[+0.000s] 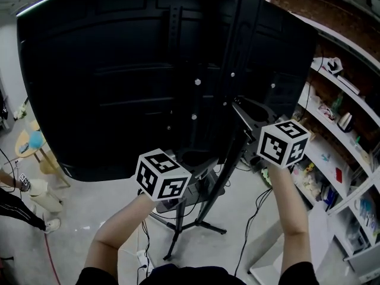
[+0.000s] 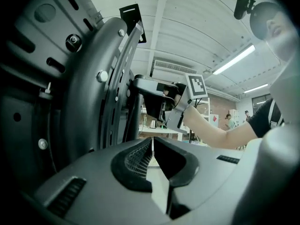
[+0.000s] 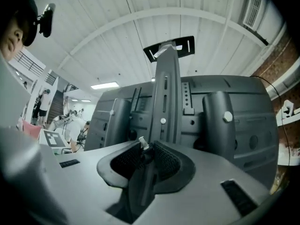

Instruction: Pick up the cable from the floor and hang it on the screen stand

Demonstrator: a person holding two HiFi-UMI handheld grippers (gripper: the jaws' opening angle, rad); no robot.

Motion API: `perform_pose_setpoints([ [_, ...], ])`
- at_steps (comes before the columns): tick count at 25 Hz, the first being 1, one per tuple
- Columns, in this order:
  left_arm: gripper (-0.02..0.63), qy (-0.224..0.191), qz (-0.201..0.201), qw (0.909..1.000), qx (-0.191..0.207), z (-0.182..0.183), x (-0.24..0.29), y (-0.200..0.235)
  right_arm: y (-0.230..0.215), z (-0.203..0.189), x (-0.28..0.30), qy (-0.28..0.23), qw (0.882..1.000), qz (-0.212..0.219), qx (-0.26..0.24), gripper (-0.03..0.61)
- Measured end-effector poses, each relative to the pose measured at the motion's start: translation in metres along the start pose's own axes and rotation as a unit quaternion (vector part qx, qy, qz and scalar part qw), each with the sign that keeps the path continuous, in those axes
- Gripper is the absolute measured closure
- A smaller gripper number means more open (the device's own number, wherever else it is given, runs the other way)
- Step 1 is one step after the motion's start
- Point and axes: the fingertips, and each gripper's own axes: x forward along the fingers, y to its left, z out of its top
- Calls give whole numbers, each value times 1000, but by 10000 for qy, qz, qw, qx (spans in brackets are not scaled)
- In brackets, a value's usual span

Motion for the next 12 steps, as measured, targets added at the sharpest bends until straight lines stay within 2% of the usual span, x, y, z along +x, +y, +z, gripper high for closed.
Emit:
perform_pose_setpoints([
  [12, 594, -239, -485, 9984, 188, 93, 4, 2, 2, 79, 39, -230, 9981, 285, -490, 476],
])
